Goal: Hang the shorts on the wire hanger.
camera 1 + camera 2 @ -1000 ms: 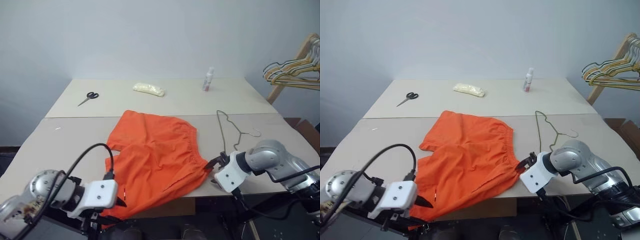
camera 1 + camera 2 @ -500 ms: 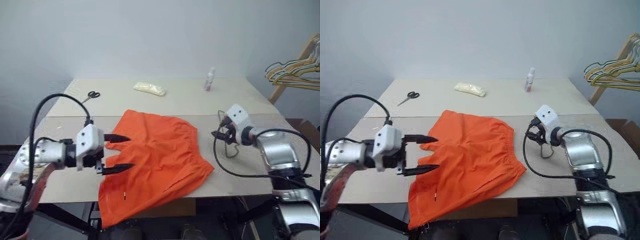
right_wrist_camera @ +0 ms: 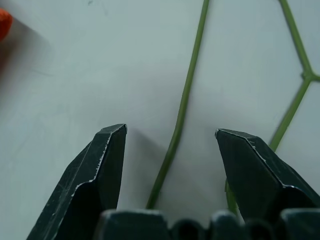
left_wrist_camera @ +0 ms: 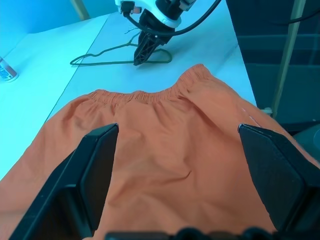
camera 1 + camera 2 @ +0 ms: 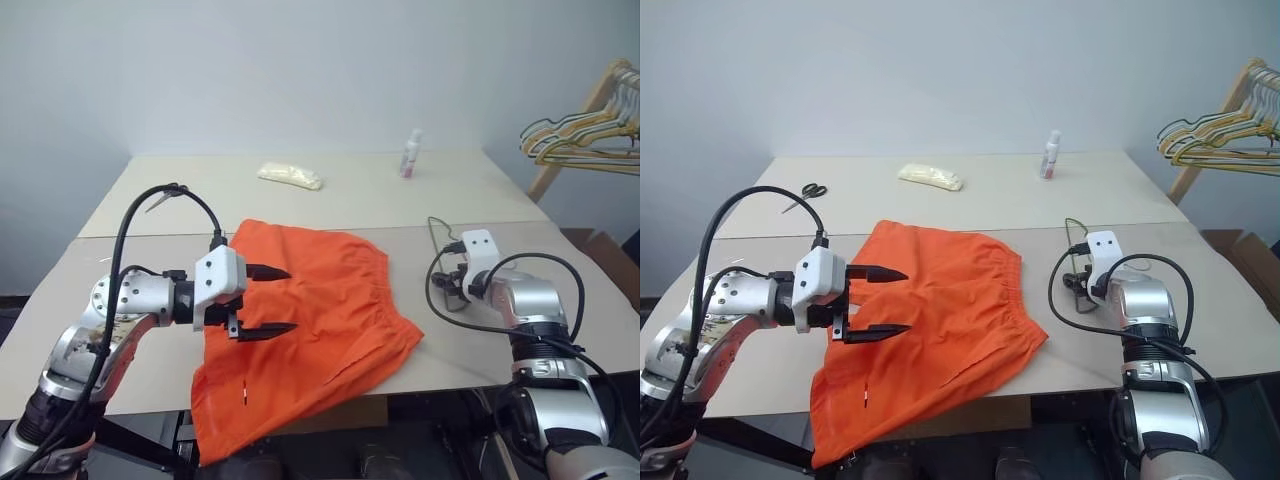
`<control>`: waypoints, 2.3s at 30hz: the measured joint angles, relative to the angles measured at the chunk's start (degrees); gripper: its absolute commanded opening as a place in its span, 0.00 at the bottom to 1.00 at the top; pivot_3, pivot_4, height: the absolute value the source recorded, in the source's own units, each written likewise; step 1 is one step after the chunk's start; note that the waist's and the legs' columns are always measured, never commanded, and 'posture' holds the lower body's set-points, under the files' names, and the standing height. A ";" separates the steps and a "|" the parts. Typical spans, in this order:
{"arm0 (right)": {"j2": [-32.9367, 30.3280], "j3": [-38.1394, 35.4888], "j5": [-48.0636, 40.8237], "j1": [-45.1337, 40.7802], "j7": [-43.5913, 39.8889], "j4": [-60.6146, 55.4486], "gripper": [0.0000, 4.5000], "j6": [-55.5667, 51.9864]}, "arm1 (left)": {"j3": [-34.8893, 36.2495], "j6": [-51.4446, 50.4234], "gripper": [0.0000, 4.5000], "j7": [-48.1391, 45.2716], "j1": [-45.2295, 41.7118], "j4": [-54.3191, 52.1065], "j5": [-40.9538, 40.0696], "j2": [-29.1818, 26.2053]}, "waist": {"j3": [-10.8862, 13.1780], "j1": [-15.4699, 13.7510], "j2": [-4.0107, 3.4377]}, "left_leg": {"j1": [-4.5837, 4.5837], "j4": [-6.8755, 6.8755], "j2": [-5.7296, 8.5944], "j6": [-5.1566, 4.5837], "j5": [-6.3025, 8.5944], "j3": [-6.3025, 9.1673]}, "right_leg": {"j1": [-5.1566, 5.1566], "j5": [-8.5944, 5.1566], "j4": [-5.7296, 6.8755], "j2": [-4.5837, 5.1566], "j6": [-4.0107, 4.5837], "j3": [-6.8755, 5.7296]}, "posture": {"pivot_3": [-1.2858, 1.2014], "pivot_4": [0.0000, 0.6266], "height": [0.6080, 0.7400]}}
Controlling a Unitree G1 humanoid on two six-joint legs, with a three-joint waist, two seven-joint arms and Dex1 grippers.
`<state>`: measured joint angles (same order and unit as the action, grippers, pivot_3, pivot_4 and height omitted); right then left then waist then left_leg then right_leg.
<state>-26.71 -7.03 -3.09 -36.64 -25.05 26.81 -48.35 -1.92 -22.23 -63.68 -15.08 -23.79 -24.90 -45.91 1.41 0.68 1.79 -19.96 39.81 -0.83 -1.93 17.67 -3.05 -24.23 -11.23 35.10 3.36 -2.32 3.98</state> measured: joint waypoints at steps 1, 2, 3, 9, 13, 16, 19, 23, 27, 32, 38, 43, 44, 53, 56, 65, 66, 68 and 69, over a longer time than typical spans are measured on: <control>0.00 0.27 -0.02 0.01 -0.23 0.20 0.75 0.00 | -0.19 0.14 0.92 -0.13 0.00 0.01 0.05 0.00 | 0.00 0.11 0.00 | 0.00 0.00 0.00 0.00 0.00 0.00 | 0.00 0.01 -0.02 0.00 -0.02 0.01 | 0.55 0.00 1.00; -0.02 0.91 -0.02 0.19 -0.67 0.40 0.75 -0.01 | -0.35 0.36 0.92 -0.35 0.00 0.01 0.05 0.02 | 0.00 0.23 0.00 | 0.00 0.00 0.00 0.00 0.00 0.01 | 0.01 0.02 -0.03 0.00 -0.03 0.01 | 0.55 0.00 1.00; -0.02 1.56 -0.01 0.46 -0.95 0.47 0.75 -0.02 | -0.45 0.57 0.92 -0.47 0.00 0.01 0.05 0.07 | 0.00 0.28 0.00 | 0.00 0.00 0.00 0.00 0.00 0.01 | 0.01 0.02 -0.04 0.00 -0.03 0.01 | 0.55 0.00 1.00; 0.00 2.32 -0.31 1.22 -1.73 0.92 0.55 -0.36 | -0.83 1.14 0.93 -2.05 0.01 0.04 0.04 0.50 | -0.01 0.26 0.01 | 0.07 0.01 0.00 0.00 0.00 0.00 | 0.09 0.03 -0.03 0.00 -0.04 0.01 | 0.55 0.00 1.00; -0.03 2.41 -0.03 0.73 -0.66 1.81 0.25 -0.59 | -1.79 2.37 0.93 -2.26 0.00 0.04 0.27 0.73 | -0.05 0.32 0.04 | 0.12 0.01 -0.02 0.00 0.00 0.00 | 0.12 0.02 -0.03 -0.02 -0.04 0.02 | 0.55 0.00 1.00; -0.10 2.68 0.19 0.58 -0.12 2.12 0.02 -0.53 | -1.89 2.65 0.93 -2.31 0.00 0.06 0.33 0.73 | -0.08 0.38 0.06 | 0.13 0.01 -0.02 0.00 0.00 0.00 | 0.13 0.02 -0.03 -0.02 -0.04 0.02 | 0.55 0.00 1.00; -0.12 3.81 0.90 0.26 0.38 2.85 0.01 -0.20 | -2.44 3.11 0.93 -2.36 -0.47 0.55 0.35 1.07 | -0.17 0.36 0.18 | 0.21 0.01 -0.02 0.00 0.00 0.00 | 0.22 0.02 -0.03 -0.02 -0.04 0.01 | 0.55 0.00 1.00; -0.12 4.44 1.63 0.21 0.43 3.00 0.01 0.03 | -3.26 3.00 0.93 -2.01 -1.46 1.89 0.79 1.55 | -0.25 0.34 0.27 | 0.26 0.01 -0.02 0.00 0.00 0.00 | 0.26 0.02 -0.03 -0.02 -0.05 0.02 | 0.54 0.00 1.00; 0.24 3.88 1.78 1.85 2.73 1.54 0.01 2.83 | -3.65 1.01 0.93 2.30 -3.84 3.01 1.36 5.23 | -0.26 0.32 0.28 | 0.24 0.03 -0.01 0.00 0.00 0.04 | 0.28 0.05 -0.05 0.00 -0.08 0.03 | 0.54 0.00 1.00; 1.74 2.65 -0.02 7.00 3.68 -9.57 0.01 9.48 | -2.01 -12.15 0.93 14.88 -10.40 6.52 -3.48 17.05 | -0.12 0.17 0.01 | -0.18 0.11 0.04 0.00 0.00 0.45 | -0.08 0.13 -0.05 0.03 -0.19 0.09 | 0.53 0.00 1.00; -0.40 4.25 -0.76 12.16 -2.98 -28.79 0.01 24.19 | 5.13 -25.39 0.93 26.01 -14.46 11.05 -16.23 29.50 | -0.14 0.58 -0.08 | -0.22 0.06 0.05 -0.03 0.02 0.67 | -0.08 0.14 -0.13 0.03 -0.21 0.01 | 0.53 0.00 1.00; 1.70 7.11 -1.37 15.41 -5.09 -37.05 0.01 33.47 | 13.56 -28.78 0.93 35.60 -18.57 14.37 -26.35 38.17 | -0.14 0.39 -0.08 | -0.18 0.12 0.11 -0.01 0.02 0.67 | -0.02 0.20 -0.09 0.07 -0.21 0.01 | 0.52 0.00 1.00; 2.64 7.37 -1.38 15.76 -4.81 -37.71 0.01 35.17 | 15.20 -29.14 0.93 37.46 -19.51 15.22 -28.22 39.26 | -0.14 0.39 -0.08 | -0.15 0.12 0.12 0.01 0.01 0.67 | 0.00 0.22 -0.09 0.06 -0.21 0.02 | 0.52 0.00 1.00; 5.40 11.11 -0.16 17.88 -4.66 -40.04 0.00 44.57 | 21.17 -29.43 0.89 46.65 -22.40 20.20 -36.20 41.43 | -0.14 0.35 -0.08 | -0.13 0.10 0.22 0.21 -0.11 0.80 | 0.06 0.25 -0.13 0.05 -0.18 0.01 | 0.53 0.00 1.00; 5.67 12.08 0.59 18.03 -4.66 -40.02 0.00 46.19 | 21.55 -28.89 0.72 47.89 -22.40 20.24 -36.70 41.76 | -0.14 0.27 -0.08 | -0.13 0.10 0.24 0.23 -0.12 0.81 | 0.07 0.25 -0.14 0.05 -0.18 0.00 | 0.53 0.00 1.00; 5.63 13.15 1.34 19.05 -4.77 -39.38 0.00 47.71 | 20.82 -26.95 0.03 47.99 -22.40 20.28 -37.49 41.56 | -0.14 0.23 -0.08 | -0.12 0.09 0.26 0.26 -0.14 0.80 | 0.08 0.25 -0.14 0.05 -0.17 0.00 | 0.52 0.00 1.00; 5.63 13.14 1.32 19.05 -4.75 -39.38 0.00 47.80 | 20.49 -26.46 0.01 47.87 -22.40 20.28 -36.94 41.36 | -0.14 0.23 -0.08 | -0.12 0.09 0.26 0.26 -0.14 0.80 | 0.08 0.25 -0.14 0.05 -0.17 0.00 | 0.52 0.00 1.00; 5.63 13.18 1.45 19.09 -4.76 -39.51 0.00 48.12 | 20.15 -26.23 0.01 47.62 -22.39 20.57 -36.08 40.90 | -0.14 0.30 -0.07 | -0.12 0.09 0.26 0.27 -0.14 0.81 | 0.08 0.25 -0.14 0.05 -0.17 -0.01 | 0.52 0.00 1.00; 5.63 13.21 1.74 19.10 -4.75 -39.51 0.00 48.12 | 19.84 -25.88 0.01 47.30 -22.39 20.61 -35.81 40.84 | -0.14 0.27 -0.07 | -0.12 0.09 0.28 0.27 -0.15 0.80 | 0.08 0.24 -0.15 0.06 -0.17 0.00 | 0.52 0.00 1.00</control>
<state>-21.08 6.17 -1.34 -17.54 -29.80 -12.70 -0.23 17.93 -48.11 -16.38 -37.47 -3.17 -60.70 -5.07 1.27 0.95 1.72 -20.08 39.90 -0.55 -1.66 17.52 -2.25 -24.15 -10.99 34.95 3.42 -2.49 3.97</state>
